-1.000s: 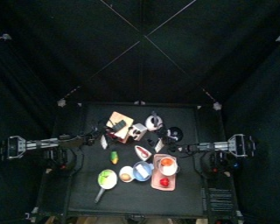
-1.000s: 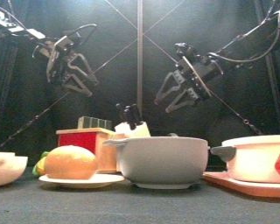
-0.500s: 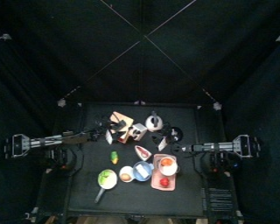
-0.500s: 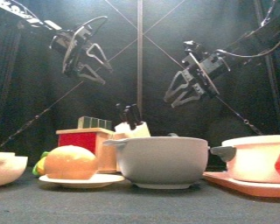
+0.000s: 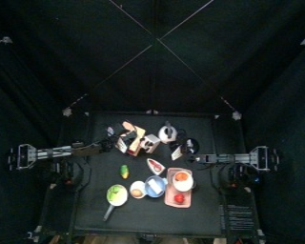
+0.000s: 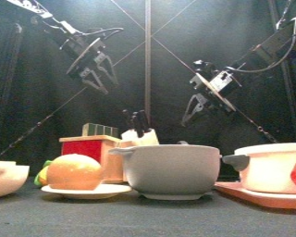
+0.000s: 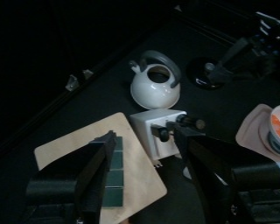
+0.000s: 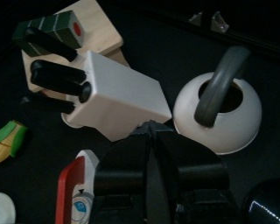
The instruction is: Grab cleaver
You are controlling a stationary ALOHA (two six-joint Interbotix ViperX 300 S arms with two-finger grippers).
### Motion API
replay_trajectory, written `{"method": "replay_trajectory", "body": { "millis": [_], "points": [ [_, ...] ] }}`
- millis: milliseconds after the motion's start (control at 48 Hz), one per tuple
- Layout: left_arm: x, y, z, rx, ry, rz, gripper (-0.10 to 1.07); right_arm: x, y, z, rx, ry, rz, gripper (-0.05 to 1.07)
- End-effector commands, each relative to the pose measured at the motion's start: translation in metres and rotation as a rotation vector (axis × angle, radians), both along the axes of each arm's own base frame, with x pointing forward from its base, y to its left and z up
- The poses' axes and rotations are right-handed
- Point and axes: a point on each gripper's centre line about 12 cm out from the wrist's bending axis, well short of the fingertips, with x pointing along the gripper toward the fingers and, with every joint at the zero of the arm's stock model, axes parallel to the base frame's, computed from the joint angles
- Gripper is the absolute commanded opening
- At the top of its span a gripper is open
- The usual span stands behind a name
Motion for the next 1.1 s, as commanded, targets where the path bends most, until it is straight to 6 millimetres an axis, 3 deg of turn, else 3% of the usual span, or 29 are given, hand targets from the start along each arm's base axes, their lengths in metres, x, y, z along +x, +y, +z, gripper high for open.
{"method": "replay_trajectory", "body": {
  "millis": [0,354,812,1083],
  "points": [
    [0.009,0.002,0.005,0.003,-0.009,0.002,0.91,0.007,-0.005,0.009,0.000,-0.029,-0.014,0.40],
    [0.034,0.002,-0.024,-0.075,0.097,0.057,0.91,0.030,-0.018,0.001,0.012,-0.012,-0.037,0.37],
    [0.052,0.009,-0.038,-0.073,0.169,0.104,0.90,0.040,-0.025,-0.008,0.017,0.007,-0.051,0.37],
    [0.060,0.015,-0.039,-0.061,0.175,0.111,0.73,0.042,-0.027,-0.013,0.020,0.017,-0.052,0.37]
  ]
}}
